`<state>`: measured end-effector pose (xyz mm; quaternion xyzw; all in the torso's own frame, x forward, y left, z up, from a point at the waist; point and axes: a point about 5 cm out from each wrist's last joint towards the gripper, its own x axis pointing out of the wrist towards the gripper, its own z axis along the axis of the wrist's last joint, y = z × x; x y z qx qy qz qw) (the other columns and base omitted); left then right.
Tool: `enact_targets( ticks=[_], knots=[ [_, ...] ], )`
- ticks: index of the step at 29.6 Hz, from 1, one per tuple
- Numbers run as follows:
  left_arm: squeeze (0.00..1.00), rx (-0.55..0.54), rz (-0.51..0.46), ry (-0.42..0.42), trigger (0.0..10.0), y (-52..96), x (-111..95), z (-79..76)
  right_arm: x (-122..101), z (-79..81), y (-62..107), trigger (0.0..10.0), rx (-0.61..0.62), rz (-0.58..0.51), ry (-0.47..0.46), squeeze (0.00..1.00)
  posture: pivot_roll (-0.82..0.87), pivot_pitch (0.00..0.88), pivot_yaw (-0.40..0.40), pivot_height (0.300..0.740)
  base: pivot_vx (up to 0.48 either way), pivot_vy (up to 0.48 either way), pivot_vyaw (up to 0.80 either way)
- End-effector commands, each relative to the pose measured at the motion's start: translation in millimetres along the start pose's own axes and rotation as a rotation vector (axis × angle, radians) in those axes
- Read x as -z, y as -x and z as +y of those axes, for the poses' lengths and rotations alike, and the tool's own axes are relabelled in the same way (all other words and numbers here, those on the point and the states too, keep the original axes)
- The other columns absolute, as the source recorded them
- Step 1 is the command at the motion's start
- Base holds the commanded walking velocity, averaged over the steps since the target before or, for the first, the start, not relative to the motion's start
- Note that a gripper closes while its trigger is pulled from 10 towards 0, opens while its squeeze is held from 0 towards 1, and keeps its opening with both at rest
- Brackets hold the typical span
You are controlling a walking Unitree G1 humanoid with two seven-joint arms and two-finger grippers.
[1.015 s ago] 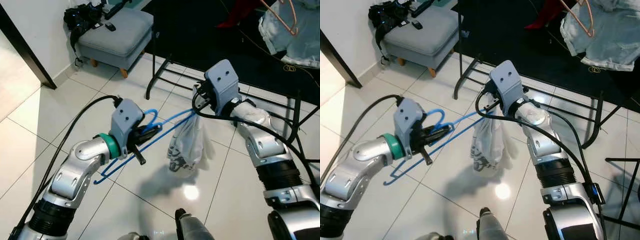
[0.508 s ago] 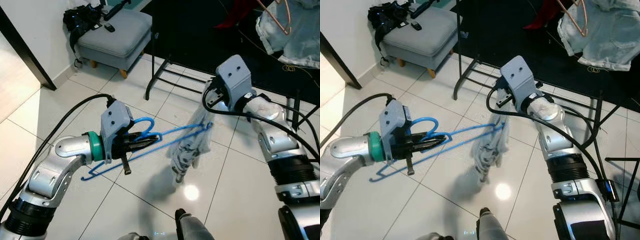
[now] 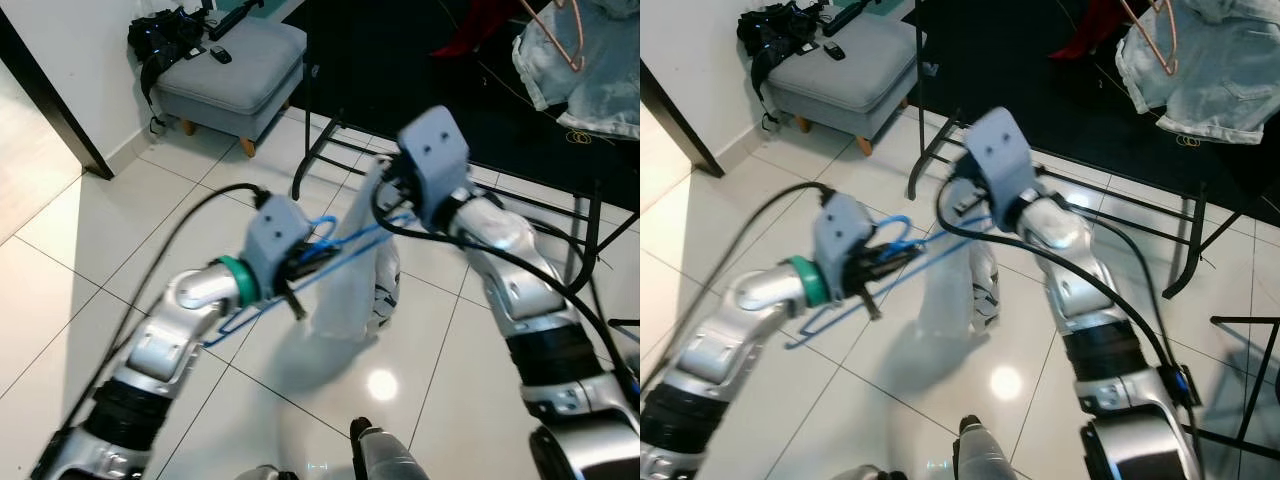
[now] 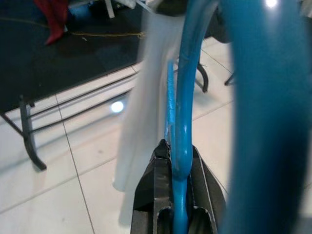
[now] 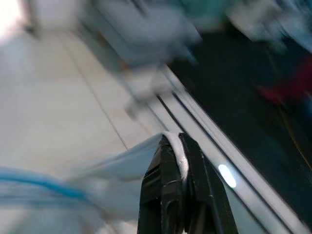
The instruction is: Hang hanger
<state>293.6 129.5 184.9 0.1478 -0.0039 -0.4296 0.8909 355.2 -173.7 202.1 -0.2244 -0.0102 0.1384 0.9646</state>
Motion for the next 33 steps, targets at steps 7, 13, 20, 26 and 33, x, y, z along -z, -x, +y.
enact_targets(
  ticks=[7,13,20,26,33],
  knots=[
    [0.0,0.122,0.022,0.039,10.0,32.3,-4,-7.9,12,-19.8,0.1,10.0,0.159,-0.028,-0.097,0.0,-0.06,0.118,0.094,0.737,0.0,0.0,0.0],
    [0.0,-0.03,0.016,0.053,10.0,15.1,4,2.5,-12,-3.0,-15.7,10.0,0.034,-0.119,-0.448,0.0,-0.06,0.11,0.089,0.737,0.0,0.0,0.0],
    [0.0,-0.107,-0.039,0.102,10.0,-12.2,-4,-2.0,-6,3.9,-21.9,10.0,-0.09,0.049,-0.355,0.0,-0.09,0.11,0.074,0.737,0.0,0.0,0.0],
    [0.0,-0.089,-0.041,0.136,10.0,-15.2,-7,-6.8,8,-8.8,-16.4,10.0,-0.043,0.109,-0.087,0.0,-0.09,0.119,0.081,0.737,0.0,0.0,0.0],
    [0.0,-0.074,-0.029,0.131,10.0,-18.7,-5,-10.7,7,-17.7,-12.8,10.0,-0.043,0.109,0.135,0.0,-0.1,0.13,0.088,0.737,0.0,0.0,0.0]
  ],
)
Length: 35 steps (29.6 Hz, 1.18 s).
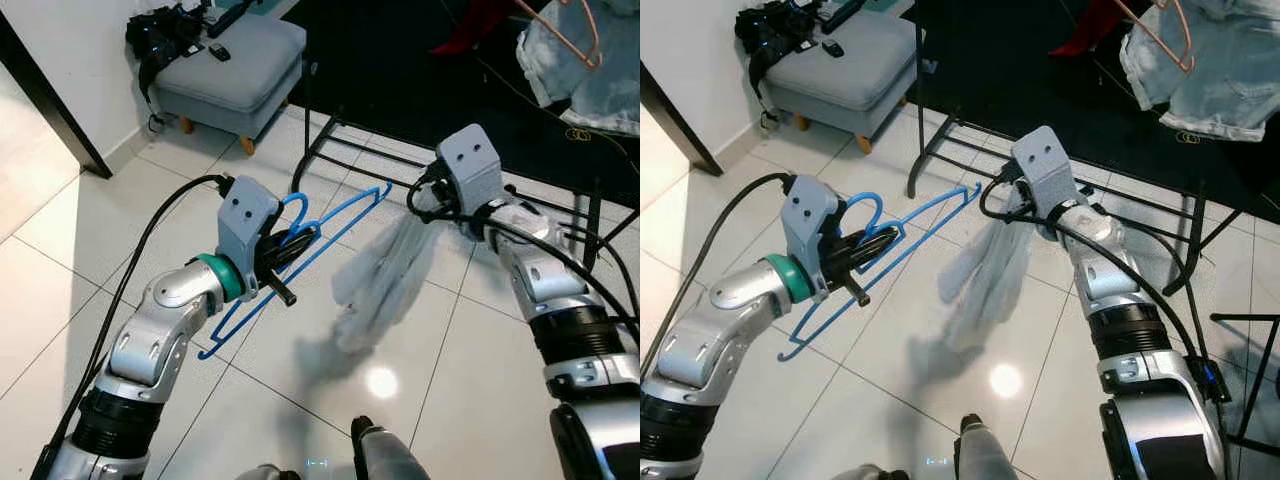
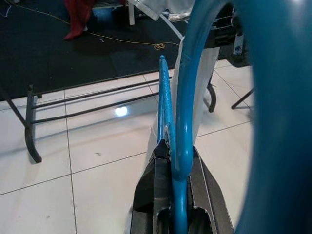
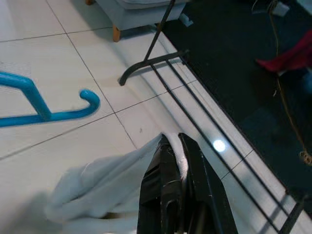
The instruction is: Hang hanger
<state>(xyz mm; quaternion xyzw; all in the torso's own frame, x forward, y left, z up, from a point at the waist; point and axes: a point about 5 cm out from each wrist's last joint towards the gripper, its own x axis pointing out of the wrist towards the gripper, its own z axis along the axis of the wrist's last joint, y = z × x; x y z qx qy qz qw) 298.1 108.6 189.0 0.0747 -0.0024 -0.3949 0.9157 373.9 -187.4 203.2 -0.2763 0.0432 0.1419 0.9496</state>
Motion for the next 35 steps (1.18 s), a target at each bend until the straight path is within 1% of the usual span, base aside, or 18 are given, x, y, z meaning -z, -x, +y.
enact_targets(
  ticks=[1,3,5,11,15,16,17,18,21,22,24,26,28,29,31,33,34,35],
  knots=[
    [0.0,0.007,0.022,-0.011,10.0,-1.4,5,-2.9,-1,-3.2,3.0,10.0,-0.024,-0.004,0.112,0.0,-0.1,0.131,0.09,0.737,0.0,0.0,0.0],
    [0.0,0.004,0.027,-0.018,10.0,-3.1,6,-2.7,-4,-5.2,7.5,10.0,-0.11,-0.02,0.245,0.0,-0.1,0.134,0.088,0.737,0.0,0.0,0.0],
    [0.0,0.002,0.028,-0.019,10.0,-3.3,7,-2.3,-4,-5.5,9.6,10.0,-0.143,-0.022,0.265,0.0,-0.1,0.134,0.088,0.737,0.0,0.0,0.0],
    [0.0,0.014,0.049,-0.031,10.0,6.4,7,1.8,2,-12.2,17.8,10.0,-0.224,-0.009,0.469,0.0,-0.1,0.137,0.091,0.737,0.0,0.0,0.0],
    [0.0,0.05,0.064,-0.045,10.0,13.2,8,2.8,10,-13.6,19.4,10.0,-0.266,0.035,0.488,0.0,-0.1,0.135,0.091,0.737,0.0,0.0,0.0],
    [0.0,0.069,0.069,-0.052,10.0,14.5,8,2.7,16,-12.3,17.7,10.0,-0.299,0.074,0.349,0.0,-0.1,0.133,0.092,0.737,0.0,0.0,0.0],
    [0.0,0.069,0.069,-0.052,10.0,14.5,8,2.7,16,-12.3,17.7,10.0,-0.299,0.074,0.349,0.0,-0.1,0.133,0.092,0.737,0.0,0.0,0.0],
    [0.0,0.081,0.072,-0.056,10.0,14.9,8,2.4,20,-10.0,16.5,10.0,-0.326,0.095,0.239,0.0,-0.1,0.133,0.092,0.737,0.0,0.0,0.0],
    [0.0,0.089,0.069,-0.058,10.0,13.1,7,1.4,28,-6.9,14.8,10.0,-0.364,0.137,0.138,0.0,-0.1,0.131,0.09,0.737,0.0,0.0,0.0],
    [0.0,0.099,0.062,-0.056,10.0,10.3,7,-1.2,37,-5.1,13.4,10.0,-0.398,0.184,0.018,0.0,-0.1,0.129,0.086,0.737,0.0,0.0,0.0],
    [0.0,0.107,0.057,-0.054,10.0,8.3,6,-3.3,44,-4.5,13.0,10.0,-0.42,0.215,-0.052,0.0,-0.1,0.129,0.086,0.737,0.0,0.0,0.0],
    [0.0,0.107,0.057,-0.054,10.0,8.3,6,-3.3,44,-4.5,13.0,10.0,-0.42,0.215,-0.052,0.0,-0.1,0.129,0.086,0.737,0.0,0.0,0.0],
    [0.0,0.138,0.062,-0.034,10.0,3.0,11,-11.6,56,-4.3,10.1,10.0,-0.401,0.256,-0.239,0.0,-0.11,0.129,0.075,0.737,0.0,0.0,0.0],
    [0.0,0.138,0.062,-0.034,10.0,3.0,11,-11.6,56,-4.3,10.1,10.0,-0.401,0.256,-0.239,0.0,-0.11,0.129,0.075,0.737,0.0,0.0,0.0],
    [0.0,0.141,0.115,-0.033,10.0,-4.1,28,-17.3,68,3.1,6.3,10.0,-0.35,0.284,-0.352,0.0,-0.11,0.13,0.068,0.737,0.0,0.0,0.0],
    [0.0,0.141,0.115,-0.033,10.0,-4.1,28,-17.3,68,3.1,6.3,10.0,-0.35,0.284,-0.352,0.0,-0.11,0.13,0.068,0.737,0.0,0.0,0.0],
    [0.0,0.143,0.171,-0.059,10.0,-7.6,44,-20.4,74,11.0,4.6,10.0,-0.341,0.299,-0.406,0.0,-0.1,0.13,0.069,0.737,0.0,0.0,0.0],
    [0.0,0.143,0.171,-0.059,10.0,-7.6,44,-20.4,74,11.0,4.6,10.0,-0.341,0.299,-0.406,0.0,-0.1,0.13,0.069,0.737,0.0,0.0,0.0]
  ],
)
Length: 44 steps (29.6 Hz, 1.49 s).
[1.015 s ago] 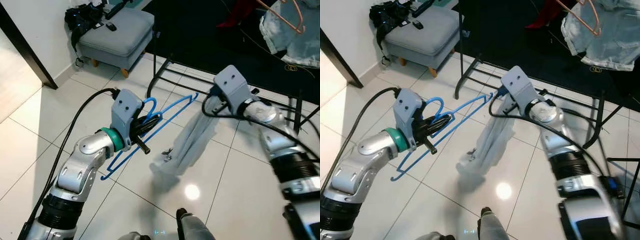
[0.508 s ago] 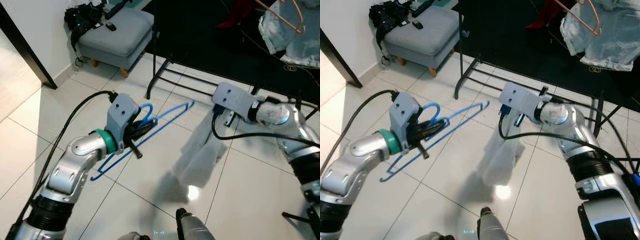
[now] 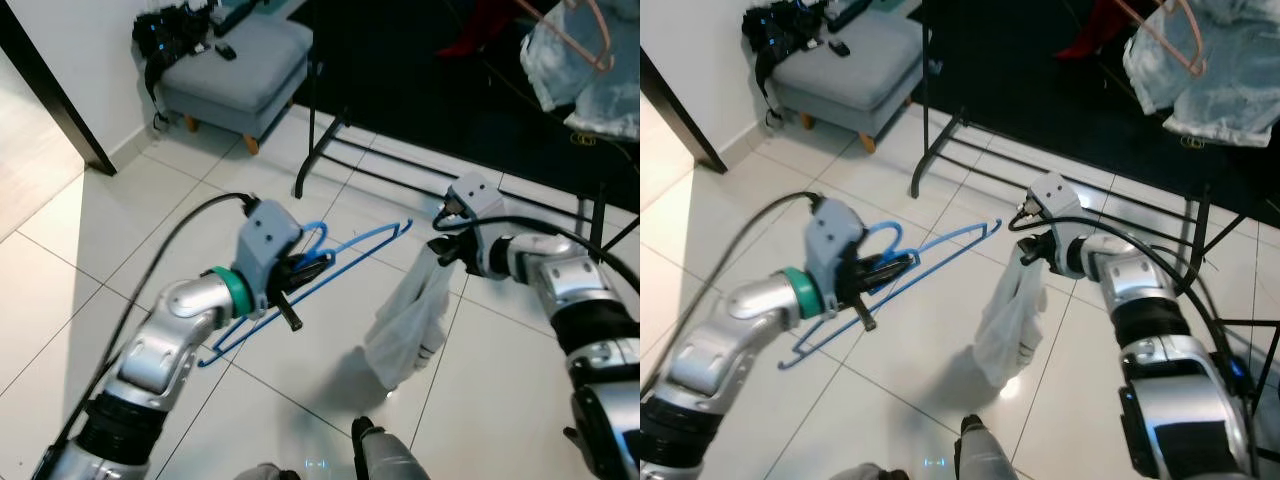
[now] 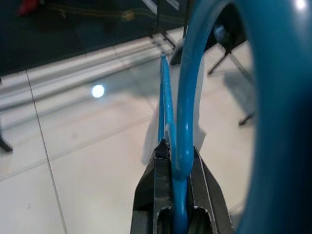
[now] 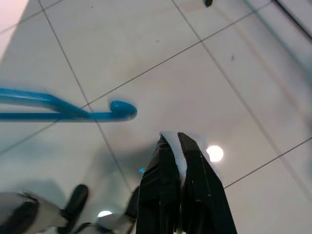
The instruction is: Hang hanger
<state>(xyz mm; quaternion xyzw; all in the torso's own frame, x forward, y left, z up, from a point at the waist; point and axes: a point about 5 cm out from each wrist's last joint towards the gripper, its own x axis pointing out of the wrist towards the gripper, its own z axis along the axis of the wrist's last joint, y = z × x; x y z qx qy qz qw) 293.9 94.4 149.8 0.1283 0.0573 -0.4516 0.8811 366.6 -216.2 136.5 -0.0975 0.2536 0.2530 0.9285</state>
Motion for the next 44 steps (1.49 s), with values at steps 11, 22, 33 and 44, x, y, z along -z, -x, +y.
enact_targets(
  ticks=[11,22,33,44],
  knots=[
    [0.0,-0.003,0.2,0.098,10.0,3.7,71,-19.3,32,38.6,-31.3,10.0,-0.039,0.006,-0.145,0.0,-0.09,0.145,0.063,0.737,0.0,0.0,0.0],
    [0.0,0.079,0.145,0.183,10.0,39.4,70,-24.4,57,68.6,-49.4,10.0,-0.001,0.009,-0.125,0.0,-0.07,0.163,0.07,0.737,0.0,0.0,0.0],
    [0.0,0.2,0.091,0.144,10.0,36.3,52,-37.9,7,62.7,-51.8,10.0,0.016,-0.179,-0.112,0.0,-0.06,0.168,0.068,0.737,0.0,0.0,0.0],
    [0.0,-0.06,0.082,0.115,10.0,2.0,50,-17.5,-10,68.7,-50.0,10.0,-0.057,-0.234,-0.147,0.0,-0.08,0.178,0.062,0.737,0.0,0.0,0.0]
  ],
)
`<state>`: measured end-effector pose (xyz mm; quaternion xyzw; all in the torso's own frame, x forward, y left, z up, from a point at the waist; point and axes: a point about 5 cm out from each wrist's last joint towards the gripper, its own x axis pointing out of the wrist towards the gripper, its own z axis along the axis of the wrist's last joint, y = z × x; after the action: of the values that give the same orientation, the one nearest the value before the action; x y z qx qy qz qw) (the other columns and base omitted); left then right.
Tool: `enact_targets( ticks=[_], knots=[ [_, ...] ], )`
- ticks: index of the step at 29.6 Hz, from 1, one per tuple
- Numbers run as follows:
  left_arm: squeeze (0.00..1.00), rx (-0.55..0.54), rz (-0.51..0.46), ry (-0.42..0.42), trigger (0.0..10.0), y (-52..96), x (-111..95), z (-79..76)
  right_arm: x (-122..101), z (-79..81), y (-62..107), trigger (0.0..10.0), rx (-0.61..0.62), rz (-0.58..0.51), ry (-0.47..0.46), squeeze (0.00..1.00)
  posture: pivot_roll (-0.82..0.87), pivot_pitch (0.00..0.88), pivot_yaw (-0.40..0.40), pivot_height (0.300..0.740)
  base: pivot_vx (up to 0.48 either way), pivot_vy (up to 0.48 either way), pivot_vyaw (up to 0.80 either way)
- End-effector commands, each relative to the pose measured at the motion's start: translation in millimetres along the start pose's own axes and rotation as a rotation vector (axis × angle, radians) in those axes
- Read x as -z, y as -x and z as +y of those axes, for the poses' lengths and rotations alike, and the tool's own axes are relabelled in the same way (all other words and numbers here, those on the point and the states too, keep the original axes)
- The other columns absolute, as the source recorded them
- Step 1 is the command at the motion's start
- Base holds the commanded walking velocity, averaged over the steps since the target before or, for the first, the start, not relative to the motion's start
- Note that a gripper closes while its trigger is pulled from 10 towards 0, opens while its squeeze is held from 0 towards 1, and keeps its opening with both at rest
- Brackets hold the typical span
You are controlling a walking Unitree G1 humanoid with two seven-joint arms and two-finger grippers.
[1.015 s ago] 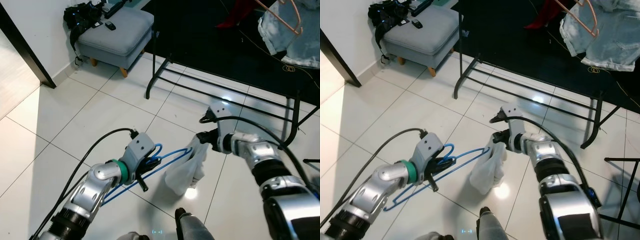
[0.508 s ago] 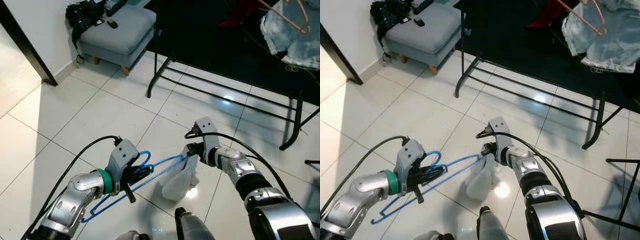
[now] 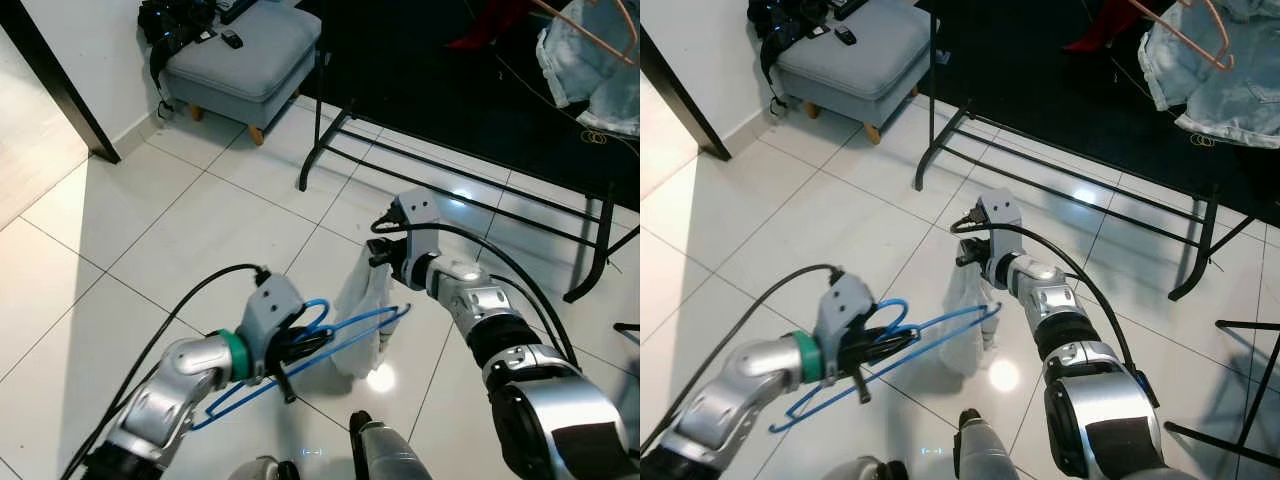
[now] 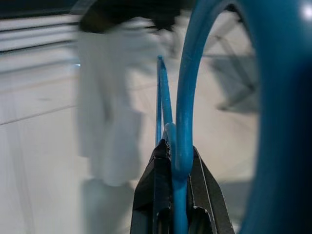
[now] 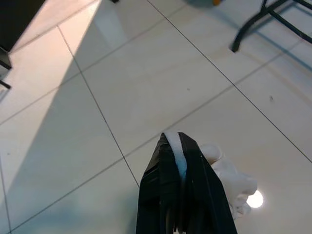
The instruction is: Hang hanger
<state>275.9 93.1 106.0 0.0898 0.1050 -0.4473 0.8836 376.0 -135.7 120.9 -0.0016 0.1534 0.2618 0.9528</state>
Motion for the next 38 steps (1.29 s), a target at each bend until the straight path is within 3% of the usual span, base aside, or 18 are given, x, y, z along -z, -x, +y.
enact_targets(
  ticks=[1,8,13,18,29,38],
  knots=[
    [0.0,-0.096,0.026,0.005,10.0,0.1,8,9.1,8,3.3,0.8,10.0,-0.021,0.022,-0.024,0.0,-0.08,0.178,0.062,0.737,0.0,0.0,0.0],
    [0.0,-0.175,0.035,0.007,10.0,-3.4,8,17.9,11,3.4,2.5,10.0,-0.024,0.024,-0.024,0.0,-0.08,0.183,0.063,0.737,0.0,0.0,0.0],
    [0.0,-0.221,0.051,0.004,10.0,3.9,10,27.2,10,-0.5,4.2,10.0,-0.012,0.022,-0.014,0.0,-0.08,0.189,0.063,0.737,0.0,0.0,0.0],
    [0.0,-0.167,0.061,-0.007,10.0,21.8,11,30.5,10,-7.6,7.8,10.0,0.011,0.042,-0.004,0.0,-0.07,0.194,0.057,0.737,0.0,0.0,0.0],
    [0.0,-0.109,0.054,-0.014,10.0,23.4,9,25.5,10,-7.6,8.0,10.0,0.01,0.049,0.007,0.0,-0.07,0.199,0.055,0.737,0.0,0.0,0.0],
    [0.0,0.001,0.021,0.005,10.0,27.3,2,12.7,10,-7.7,8.2,10.0,0.008,0.052,0.011,0.0,-0.07,0.201,0.053,0.737,0.0,0.0,0.0]
  ],
)
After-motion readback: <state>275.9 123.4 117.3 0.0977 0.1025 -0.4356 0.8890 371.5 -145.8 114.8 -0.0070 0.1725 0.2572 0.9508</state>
